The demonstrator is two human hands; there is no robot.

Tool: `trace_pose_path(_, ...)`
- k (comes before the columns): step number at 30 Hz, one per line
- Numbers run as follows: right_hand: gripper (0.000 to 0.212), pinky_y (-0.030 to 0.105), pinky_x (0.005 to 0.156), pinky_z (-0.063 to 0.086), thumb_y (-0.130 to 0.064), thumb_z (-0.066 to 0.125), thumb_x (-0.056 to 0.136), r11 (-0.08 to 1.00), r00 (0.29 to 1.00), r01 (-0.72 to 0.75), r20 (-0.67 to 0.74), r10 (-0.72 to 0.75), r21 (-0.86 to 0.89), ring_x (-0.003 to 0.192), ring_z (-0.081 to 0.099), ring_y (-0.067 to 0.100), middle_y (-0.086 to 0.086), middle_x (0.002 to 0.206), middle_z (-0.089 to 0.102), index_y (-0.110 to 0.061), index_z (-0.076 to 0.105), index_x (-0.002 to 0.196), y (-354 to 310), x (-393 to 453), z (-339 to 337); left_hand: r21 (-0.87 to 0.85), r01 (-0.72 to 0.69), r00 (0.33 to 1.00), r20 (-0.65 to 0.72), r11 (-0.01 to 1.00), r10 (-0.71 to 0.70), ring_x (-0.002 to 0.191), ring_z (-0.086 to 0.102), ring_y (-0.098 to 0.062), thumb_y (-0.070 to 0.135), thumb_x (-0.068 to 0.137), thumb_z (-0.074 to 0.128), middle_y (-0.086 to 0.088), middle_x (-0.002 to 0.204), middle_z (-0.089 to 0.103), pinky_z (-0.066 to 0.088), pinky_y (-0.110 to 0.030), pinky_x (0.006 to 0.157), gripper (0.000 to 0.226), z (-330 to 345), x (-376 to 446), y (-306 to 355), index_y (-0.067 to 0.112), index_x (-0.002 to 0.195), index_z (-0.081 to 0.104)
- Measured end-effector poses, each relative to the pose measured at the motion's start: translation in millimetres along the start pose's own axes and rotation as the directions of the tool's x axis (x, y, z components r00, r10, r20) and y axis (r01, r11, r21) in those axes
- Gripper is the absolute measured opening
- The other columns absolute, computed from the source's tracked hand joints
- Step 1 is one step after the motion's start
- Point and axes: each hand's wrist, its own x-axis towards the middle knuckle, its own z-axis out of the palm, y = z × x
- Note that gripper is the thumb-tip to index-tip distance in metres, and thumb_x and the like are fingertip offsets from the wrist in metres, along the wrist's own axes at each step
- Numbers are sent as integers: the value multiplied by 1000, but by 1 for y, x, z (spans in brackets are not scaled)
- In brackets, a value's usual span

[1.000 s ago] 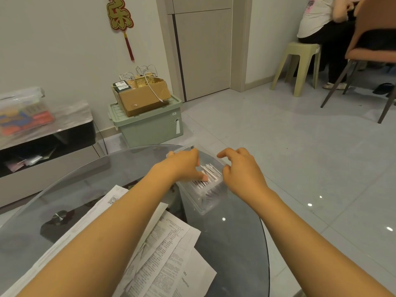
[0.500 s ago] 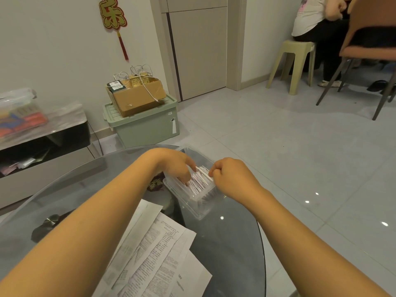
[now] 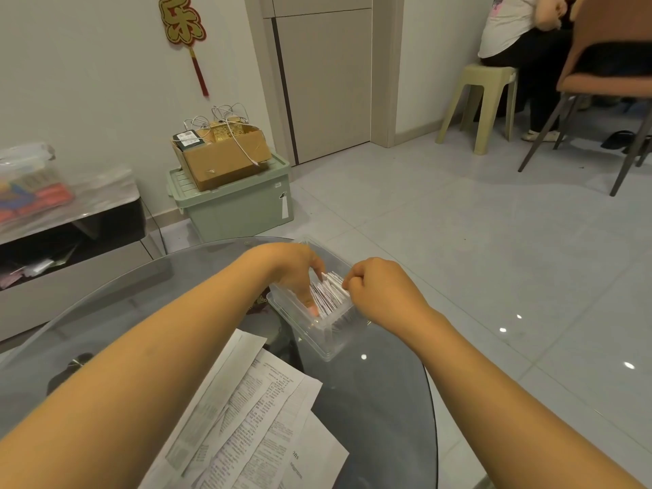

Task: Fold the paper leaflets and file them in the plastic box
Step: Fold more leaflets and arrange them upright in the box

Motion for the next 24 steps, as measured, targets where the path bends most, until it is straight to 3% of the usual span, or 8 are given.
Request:
trace_pose_path(5, 29, 30, 66, 49, -7, 41, 85, 1000, 1000, -13, 10, 13, -16, 78, 60, 26, 11, 92, 69, -5, 69, 92, 0, 1, 0, -185, -56, 995, -95, 981, 39, 81, 62, -16, 36, 65, 84, 0, 78, 71, 44, -31, 84, 37, 11, 2, -2, 14, 90, 65)
trace_pose_path(8, 24, 28, 58, 42, -11, 44, 83, 998, 1000, -6, 25, 8, -62, 66, 51, 24, 12, 77, 63, -2, 66, 86, -2, 0, -1, -168, -66, 995, -80, 984, 53, 68, 57, -16, 37, 71, 80, -6, 77, 73, 38, -25, 66, 32, 13, 2, -2, 8, 71, 65)
trace_pose_path(14, 21, 25, 52, 30, -15, 46, 82, 982, 999, 7, 51, 2, -187, 69, 42, 26, 5, 67, 46, -7, 60, 69, -8, -3, -6, -87, -74, 996, -48, 993, 70, 81, 65, -25, 41, 76, 75, -7, 83, 73, 40, -26, 65, 36, 13, 1, -2, 9, 67, 62)
trace_pose_path(15, 24, 25, 50, 27, -14, 46, 82, 984, 999, 1, 37, 6, -176, 68, 39, 26, 4, 63, 41, -8, 54, 60, -8, -4, -5, -58, -70, 997, -44, 996, 68, 83, 63, -25, 43, 75, 74, -8, 88, 72, 40, -27, 67, 36, 12, -1, -2, 9, 72, 62)
trace_pose_path(17, 31, 26, 48, 27, -14, 46, 82, 988, 1000, -5, 8, 7, -156, 69, 38, 26, 4, 62, 38, -10, 45, 51, -6, -4, -4, 36, -45, 998, -43, 998, 46, 99, 59, -25, 46, 76, 73, -5, 109, 67, 44, -31, 83, 47, 9, -7, -1, 12, 108, 65)
trace_pose_path(19, 27, 32, 64, 46, -18, 47, 86, 990, 999, 22, -22, -25, -137, 83, 51, 28, 7, 86, 56, -9, 65, 68, -7, -5, -4, 85, -12, 998, -67, 996, 17, 118, 53, -25, 45, 79, 70, -2, 131, 57, 41, -35, 99, 66, 8, -16, -1, 17, 135, 50)
trace_pose_path(21, 28, 37, 90, 45, -22, 46, 90, 988, 996, 66, -43, -72, -142, 108, 50, 27, 6, 117, 57, -14, 71, 100, -10, -9, -6, 53, -20, 990, -135, 998, 27, 122, 51, -23, 42, 83, 68, -1, 136, 54, 39, -36, 104, 64, 7, -26, -2, 20, 138, 45)
trace_pose_path(24, 30, 30, 100, 27, -24, 46, 92, 970, 983, 151, -78, -168, -189, 122, 36, 23, 1, 131, 51, -23, 65, 116, -22, -19, -7, 17, -32, 938, -345, 999, 36, 120, 52, -21, 39, 89, 61, 0, 133, 56, 36, -40, 106, 50, 6, -55, -2, 22, 135, 49)
